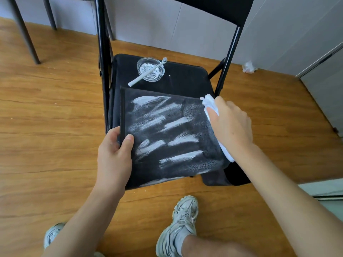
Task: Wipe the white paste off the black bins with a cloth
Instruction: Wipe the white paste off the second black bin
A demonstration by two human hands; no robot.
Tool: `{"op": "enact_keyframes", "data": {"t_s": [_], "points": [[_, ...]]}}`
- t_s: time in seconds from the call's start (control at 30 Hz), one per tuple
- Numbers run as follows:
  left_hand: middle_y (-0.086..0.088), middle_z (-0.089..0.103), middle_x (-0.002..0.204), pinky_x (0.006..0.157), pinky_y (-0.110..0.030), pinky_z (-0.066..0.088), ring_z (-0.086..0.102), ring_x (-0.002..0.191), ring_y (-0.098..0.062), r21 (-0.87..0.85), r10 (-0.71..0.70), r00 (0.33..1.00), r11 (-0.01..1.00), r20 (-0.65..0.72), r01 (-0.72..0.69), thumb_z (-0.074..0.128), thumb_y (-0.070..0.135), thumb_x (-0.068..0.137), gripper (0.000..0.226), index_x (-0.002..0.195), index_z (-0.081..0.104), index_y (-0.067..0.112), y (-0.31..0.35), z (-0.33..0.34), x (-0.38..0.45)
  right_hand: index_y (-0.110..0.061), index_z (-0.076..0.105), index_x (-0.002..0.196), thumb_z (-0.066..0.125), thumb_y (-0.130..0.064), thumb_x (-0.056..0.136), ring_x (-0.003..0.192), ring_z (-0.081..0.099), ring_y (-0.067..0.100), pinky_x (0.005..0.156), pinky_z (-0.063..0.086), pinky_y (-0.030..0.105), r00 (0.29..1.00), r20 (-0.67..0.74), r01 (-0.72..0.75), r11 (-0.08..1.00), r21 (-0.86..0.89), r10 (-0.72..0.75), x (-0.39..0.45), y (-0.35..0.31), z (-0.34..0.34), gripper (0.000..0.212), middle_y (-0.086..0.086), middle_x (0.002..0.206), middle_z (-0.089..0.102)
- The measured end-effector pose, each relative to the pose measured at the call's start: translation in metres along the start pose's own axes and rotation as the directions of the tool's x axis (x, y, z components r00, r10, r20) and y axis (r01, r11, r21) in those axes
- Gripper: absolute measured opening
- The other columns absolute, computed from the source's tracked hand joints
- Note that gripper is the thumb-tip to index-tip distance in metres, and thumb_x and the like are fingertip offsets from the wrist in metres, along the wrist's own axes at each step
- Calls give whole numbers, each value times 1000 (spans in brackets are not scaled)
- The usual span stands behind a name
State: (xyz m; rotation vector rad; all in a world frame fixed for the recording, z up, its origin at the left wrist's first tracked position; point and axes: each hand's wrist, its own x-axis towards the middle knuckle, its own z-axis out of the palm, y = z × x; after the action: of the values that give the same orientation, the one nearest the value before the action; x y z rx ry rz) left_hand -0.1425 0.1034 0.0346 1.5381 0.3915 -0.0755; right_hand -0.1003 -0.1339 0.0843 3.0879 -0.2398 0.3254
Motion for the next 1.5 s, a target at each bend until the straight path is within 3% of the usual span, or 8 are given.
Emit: {"op": "enact_keyframes", "data": {"t_s": [0.23, 0.43, 0.73, 0.9, 1.07, 1.17, 1.37, 1.5], "points": [[4, 70, 90, 74, -34, 52, 64, 81, -13, 51, 67, 997, 996, 42, -69, 49, 16, 100, 21, 110, 64, 26, 2, -4, -5, -12, 49, 84, 61, -32, 88, 42, 23, 23, 44, 5, 17, 998, 2, 64, 997, -47, -64, -77, -8, -6, 24, -1, 67, 35], [8, 73, 96, 82, -35, 55, 67, 89, -9, 20, 36, 998, 999, 60, -37, 49, 15, 101, 24, 115, 65, 24, 4, -4, -1, -14, 47, 104, 40, -42, 98, 72, 56, 36, 56, 30, 33, 998, -32, 47, 998, -42, -48, -15, -6, -1, 29, 5, 86, 53], [4, 73, 100, 87, -40, 56, 68, 93, -12, 20, 64, 998, 998, 28, -65, 49, 15, 100, 21, 115, 64, 17, 3, -1, 2, -12, 47, 110, 37, -39, 100, 66, 45, 28, 58, 30, 32, 1000, -15, -27, 1000, -13, 27, 23, -22, 0, 30, 4, 85, 49], [15, 73, 85, 71, -21, 53, 66, 79, 0, 6, 75, 997, 997, 28, -75, 49, 11, 100, 20, 106, 65, 20, 6, 0, 0, -13, 43, 111, 34, -35, 100, 65, 41, 23, 53, 26, 31, 996, 65, 58, 997, -53, -54, -11, -35, -13, 26, 3, 92, 47], [7, 73, 94, 89, -41, 54, 67, 91, -12, -1, 68, 998, 998, 12, -68, 51, 14, 99, 22, 116, 65, 18, 9, 1, -3, -23, 34, 133, 32, -43, 99, 66, 42, 17, 46, 18, 19, 961, 211, 187, 982, -18, -179, -39, -28, -27, 39, 0, 110, 54], [5, 74, 90, 85, -43, 54, 68, 87, -16, -7, 80, 997, 997, 18, -80, 50, 13, 99, 21, 105, 67, 25, 14, 2, -5, -29, 21, 144, 44, -57, 91, 83, 55, 15, 50, 24, 17, 968, 241, 51, 994, 100, -74, -41, -18, -35, 63, -5, 126, 54], [-29, 64, 95, 74, -59, 51, 54, 75, -24, -9, 121, 992, 993, 37, -120, 53, 19, 97, 22, 88, 66, 34, 19, 2, -8, -29, 40, 130, 41, -68, 83, 73, 42, 10, 47, 24, 16, 991, 117, 68, 994, -87, -57, -55, -23, -27, 61, -6, 105, 47], [-22, 63, 88, 64, -37, 46, 51, 71, -21, 1, 131, 990, 991, 48, -131, 50, 13, 99, 23, 89, 66, 28, 15, 1, -6, -27, 49, 131, 48, -55, 88, 73, 48, 16, 55, 34, 27, 998, 66, 16, 1000, 18, -17, -55, -21, -21, 52, -4, 101, 50]]}}
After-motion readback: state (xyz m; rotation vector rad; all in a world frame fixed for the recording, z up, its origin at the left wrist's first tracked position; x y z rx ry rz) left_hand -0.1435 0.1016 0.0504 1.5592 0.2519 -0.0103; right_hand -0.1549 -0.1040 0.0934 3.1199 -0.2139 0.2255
